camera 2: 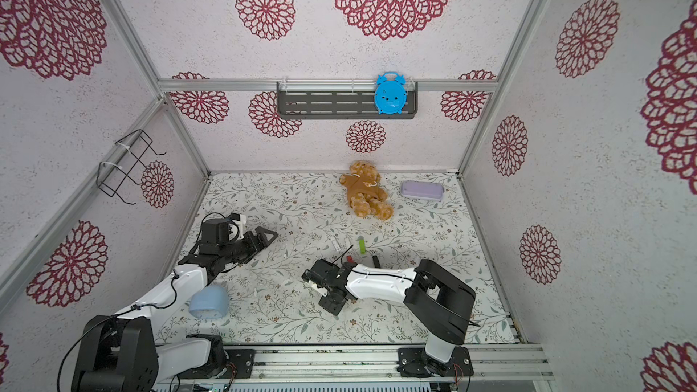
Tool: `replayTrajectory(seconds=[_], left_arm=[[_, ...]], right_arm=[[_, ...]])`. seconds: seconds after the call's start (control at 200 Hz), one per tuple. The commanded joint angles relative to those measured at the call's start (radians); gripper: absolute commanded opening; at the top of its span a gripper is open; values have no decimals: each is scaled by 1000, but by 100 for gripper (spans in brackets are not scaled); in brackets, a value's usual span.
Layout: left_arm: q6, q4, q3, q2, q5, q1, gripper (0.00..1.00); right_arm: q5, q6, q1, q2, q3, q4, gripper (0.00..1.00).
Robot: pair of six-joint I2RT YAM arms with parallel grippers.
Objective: Close the usb drive cover
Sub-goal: Pick up the cover from the center of the board.
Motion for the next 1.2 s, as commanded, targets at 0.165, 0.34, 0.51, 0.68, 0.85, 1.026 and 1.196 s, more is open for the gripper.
replayTrajectory(seconds=[0.165,0.34,0.51,0.68,0.85,1.026,1.196], left_arm=[[50,139,29,62,283,-93,84],[65,202,71,137,427,-189,79],[43,278,91,197,511,-268,72],[38,293,118,254,569,-313,64],[41,293,138,292,590,-339,58],[44,289,144,314,608,-347,53],[63,260,157,329,611,-353,50]], right_arm=[[73,-122,-48,-234,-42,126,26],[93,-204,-83,-315,-52,178,26],[114,-247,-94,-345,-40,205,26],[112,-253,-95,-351,-28,220,26],[103,-240,-95,-344,-25,241,26],[115,-231,-95,-343,-27,263,26],[119,-226,-95,-343,-27,290,26]])
